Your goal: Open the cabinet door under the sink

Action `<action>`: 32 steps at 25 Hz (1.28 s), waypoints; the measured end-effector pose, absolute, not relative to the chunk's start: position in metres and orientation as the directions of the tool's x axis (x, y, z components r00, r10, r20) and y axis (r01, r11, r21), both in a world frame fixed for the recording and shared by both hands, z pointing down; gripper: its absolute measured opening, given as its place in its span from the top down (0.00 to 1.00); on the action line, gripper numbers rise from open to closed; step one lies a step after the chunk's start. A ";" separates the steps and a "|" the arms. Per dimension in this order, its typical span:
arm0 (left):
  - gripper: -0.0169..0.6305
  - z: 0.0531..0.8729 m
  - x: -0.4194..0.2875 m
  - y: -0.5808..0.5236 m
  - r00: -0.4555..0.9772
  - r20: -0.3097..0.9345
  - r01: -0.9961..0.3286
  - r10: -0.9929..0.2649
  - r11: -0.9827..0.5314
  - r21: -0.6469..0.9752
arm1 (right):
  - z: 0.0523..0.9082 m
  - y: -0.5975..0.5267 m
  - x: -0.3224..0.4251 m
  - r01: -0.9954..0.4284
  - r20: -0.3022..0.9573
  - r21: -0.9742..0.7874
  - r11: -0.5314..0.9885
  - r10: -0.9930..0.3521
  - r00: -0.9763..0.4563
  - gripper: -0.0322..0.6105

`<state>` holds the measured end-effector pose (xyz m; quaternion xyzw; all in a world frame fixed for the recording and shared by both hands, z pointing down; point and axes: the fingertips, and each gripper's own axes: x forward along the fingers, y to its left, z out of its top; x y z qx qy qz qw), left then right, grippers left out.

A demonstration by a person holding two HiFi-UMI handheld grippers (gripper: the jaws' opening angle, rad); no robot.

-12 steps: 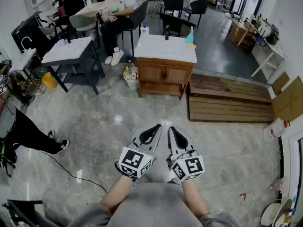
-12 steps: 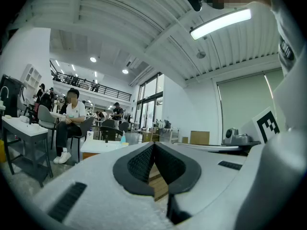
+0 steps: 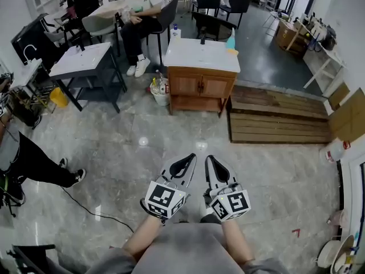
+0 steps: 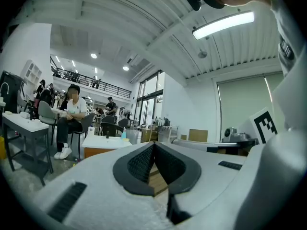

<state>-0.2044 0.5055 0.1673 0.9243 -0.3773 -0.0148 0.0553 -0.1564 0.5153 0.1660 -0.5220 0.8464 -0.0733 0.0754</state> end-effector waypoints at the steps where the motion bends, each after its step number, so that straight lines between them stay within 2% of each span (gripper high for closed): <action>1: 0.96 0.169 -0.209 0.506 0.716 0.019 -0.695 -0.698 -0.709 0.118 | 0.167 0.517 -0.160 -0.873 -0.052 -0.207 0.443 -0.895 -0.442 0.94; 13: 0.96 0.196 -0.201 0.478 0.733 0.063 -0.676 -0.677 -0.714 0.181 | 0.193 0.493 -0.145 -0.890 0.020 -0.237 0.390 -0.914 -0.406 0.94; 32: 0.96 0.200 -0.114 0.279 0.711 0.138 -0.703 -0.689 -0.698 0.139 | 0.204 0.288 -0.063 -0.851 0.008 -0.326 0.412 -0.899 -0.439 0.94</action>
